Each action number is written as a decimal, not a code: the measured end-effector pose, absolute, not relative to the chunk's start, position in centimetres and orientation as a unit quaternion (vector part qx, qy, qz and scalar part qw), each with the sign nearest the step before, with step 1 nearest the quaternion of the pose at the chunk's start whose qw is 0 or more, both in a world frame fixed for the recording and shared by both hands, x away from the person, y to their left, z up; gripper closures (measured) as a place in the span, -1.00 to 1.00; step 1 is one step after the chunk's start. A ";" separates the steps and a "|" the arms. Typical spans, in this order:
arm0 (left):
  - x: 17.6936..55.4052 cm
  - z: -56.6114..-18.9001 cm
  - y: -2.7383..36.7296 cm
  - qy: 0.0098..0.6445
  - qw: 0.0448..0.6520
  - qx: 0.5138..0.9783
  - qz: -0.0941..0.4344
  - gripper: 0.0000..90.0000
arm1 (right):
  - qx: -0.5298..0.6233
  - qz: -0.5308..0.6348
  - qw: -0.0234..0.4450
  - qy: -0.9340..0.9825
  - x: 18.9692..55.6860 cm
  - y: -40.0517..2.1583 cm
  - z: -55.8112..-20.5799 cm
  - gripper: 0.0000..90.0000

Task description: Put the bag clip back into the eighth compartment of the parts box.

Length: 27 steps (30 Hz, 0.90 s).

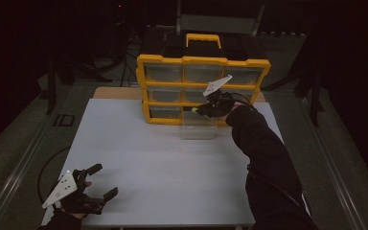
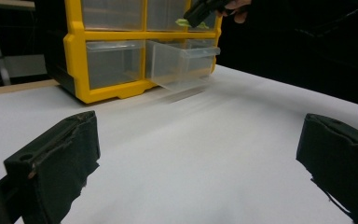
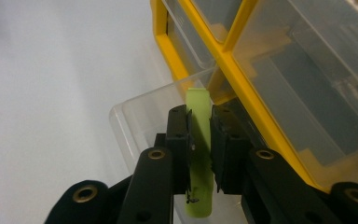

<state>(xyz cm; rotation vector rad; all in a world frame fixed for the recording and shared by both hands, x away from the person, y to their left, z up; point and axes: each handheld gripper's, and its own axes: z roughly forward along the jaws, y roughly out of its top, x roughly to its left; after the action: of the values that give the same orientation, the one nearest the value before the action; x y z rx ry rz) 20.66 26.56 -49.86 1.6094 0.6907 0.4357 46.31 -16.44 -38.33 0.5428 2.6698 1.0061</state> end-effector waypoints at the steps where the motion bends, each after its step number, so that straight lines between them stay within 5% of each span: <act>1: 20.7 -49.9 26.5 0.301 0.620 0.700 0.189 -1.00 | 0.187 0.346 0.118 0.912 46.3 -16.4 -38.5 0.74; 18: 20.7 -49.9 26.5 0.301 0.620 0.699 0.190 -0.99 | 0.213 0.337 0.104 0.911 46.8 -16.6 -40.0 0.72; 27: 20.7 -49.9 26.4 0.302 0.621 0.698 0.190 -0.99 | 0.222 0.363 0.081 0.901 45.6 -16.6 -39.1 -0.42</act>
<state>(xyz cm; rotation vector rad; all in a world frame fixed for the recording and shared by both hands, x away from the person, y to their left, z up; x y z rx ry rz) 20.70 26.44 -49.88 1.6055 0.6941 0.4365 45.55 -16.61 -39.06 0.6651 2.6950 1.0845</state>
